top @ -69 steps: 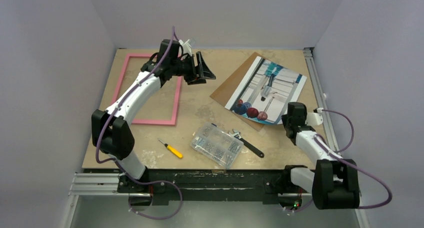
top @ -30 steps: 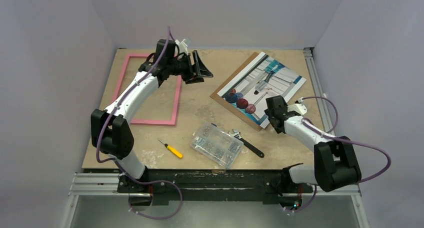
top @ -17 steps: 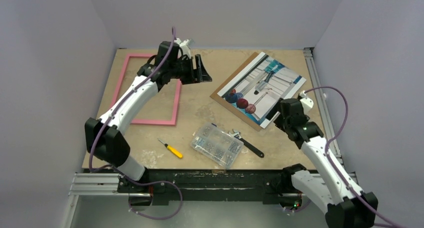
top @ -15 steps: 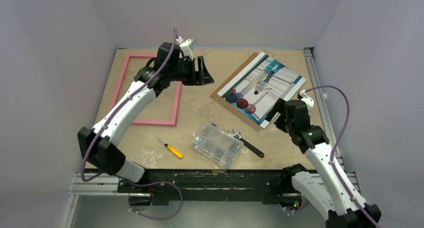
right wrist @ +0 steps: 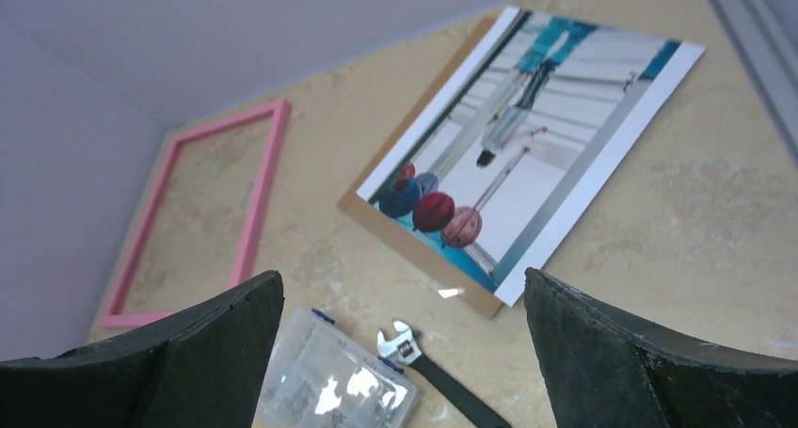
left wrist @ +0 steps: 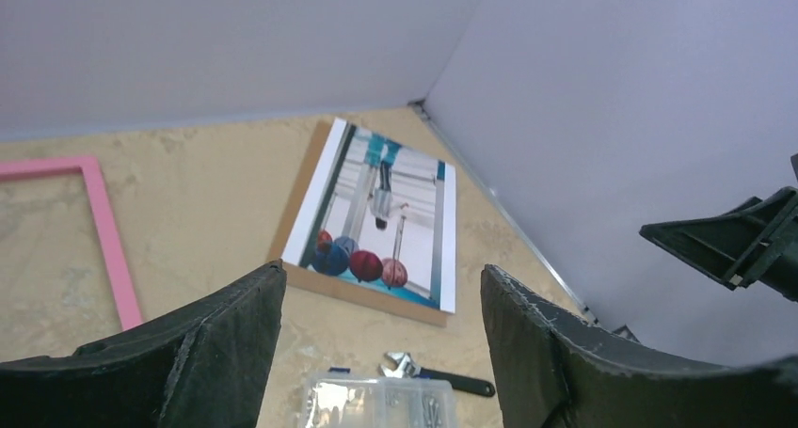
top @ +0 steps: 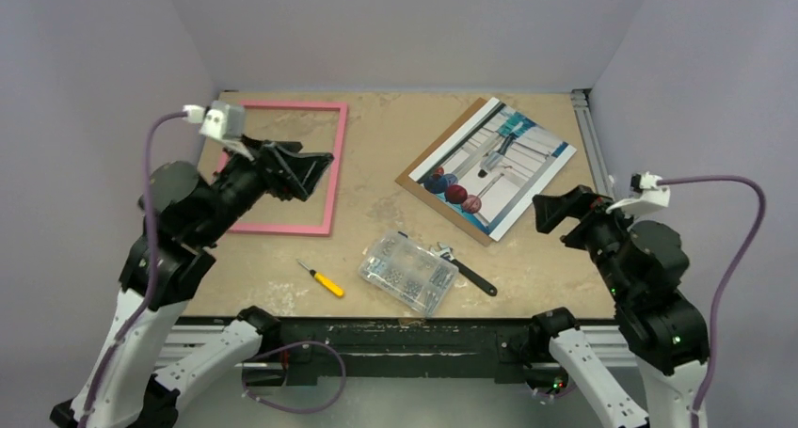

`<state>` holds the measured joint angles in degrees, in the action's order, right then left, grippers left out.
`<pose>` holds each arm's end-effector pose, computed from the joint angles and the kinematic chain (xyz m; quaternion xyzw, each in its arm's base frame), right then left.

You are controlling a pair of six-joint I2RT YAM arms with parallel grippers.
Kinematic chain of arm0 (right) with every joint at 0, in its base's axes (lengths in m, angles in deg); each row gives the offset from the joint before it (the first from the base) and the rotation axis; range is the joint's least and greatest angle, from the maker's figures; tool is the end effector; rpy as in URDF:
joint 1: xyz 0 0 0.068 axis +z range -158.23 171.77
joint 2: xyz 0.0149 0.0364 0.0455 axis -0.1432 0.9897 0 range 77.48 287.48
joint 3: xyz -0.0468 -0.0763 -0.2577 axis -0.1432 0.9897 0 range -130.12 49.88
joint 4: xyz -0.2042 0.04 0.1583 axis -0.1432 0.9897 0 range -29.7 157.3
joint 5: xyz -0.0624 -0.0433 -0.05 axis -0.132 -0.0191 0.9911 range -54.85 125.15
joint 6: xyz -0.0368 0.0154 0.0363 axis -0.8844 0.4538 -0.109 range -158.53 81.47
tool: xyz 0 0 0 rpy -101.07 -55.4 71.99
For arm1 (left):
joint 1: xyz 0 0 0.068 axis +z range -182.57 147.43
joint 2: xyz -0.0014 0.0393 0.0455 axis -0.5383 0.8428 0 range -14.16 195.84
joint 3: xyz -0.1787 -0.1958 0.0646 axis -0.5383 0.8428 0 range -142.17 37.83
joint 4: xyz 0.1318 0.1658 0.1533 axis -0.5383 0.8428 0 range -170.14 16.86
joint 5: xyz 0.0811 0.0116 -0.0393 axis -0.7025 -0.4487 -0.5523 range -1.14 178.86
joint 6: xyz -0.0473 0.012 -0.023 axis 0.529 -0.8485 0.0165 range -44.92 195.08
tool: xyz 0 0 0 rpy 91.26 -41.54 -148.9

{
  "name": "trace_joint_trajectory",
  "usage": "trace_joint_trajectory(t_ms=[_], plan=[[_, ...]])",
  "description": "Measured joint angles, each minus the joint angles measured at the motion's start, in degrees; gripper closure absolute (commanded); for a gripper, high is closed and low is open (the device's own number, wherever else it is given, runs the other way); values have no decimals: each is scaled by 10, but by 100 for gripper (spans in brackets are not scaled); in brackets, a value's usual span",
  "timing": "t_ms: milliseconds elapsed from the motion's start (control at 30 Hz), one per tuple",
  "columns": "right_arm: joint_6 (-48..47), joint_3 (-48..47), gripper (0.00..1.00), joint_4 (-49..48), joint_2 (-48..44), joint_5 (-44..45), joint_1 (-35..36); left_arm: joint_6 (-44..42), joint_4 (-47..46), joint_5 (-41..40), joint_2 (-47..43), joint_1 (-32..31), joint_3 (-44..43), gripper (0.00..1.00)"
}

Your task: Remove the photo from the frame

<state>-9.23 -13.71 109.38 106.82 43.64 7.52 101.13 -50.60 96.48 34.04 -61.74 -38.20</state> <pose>0.0631 0.0124 0.4024 0.1380 0.7794 0.1789 0.5844 0.1215 -0.0733 0.4744 0.0657 0.7145 -0.3643 0.5937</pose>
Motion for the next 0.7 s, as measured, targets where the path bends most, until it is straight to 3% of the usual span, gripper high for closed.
trace_joint_trajectory(t_ms=[233,700], plan=[[-28,-82,1,8,-9,24,0,-19,-24,-66,-104,0,-1,25],[-43,-159,1,1,-51,72,0,-62,-34,-138,-157,0,9,23]])
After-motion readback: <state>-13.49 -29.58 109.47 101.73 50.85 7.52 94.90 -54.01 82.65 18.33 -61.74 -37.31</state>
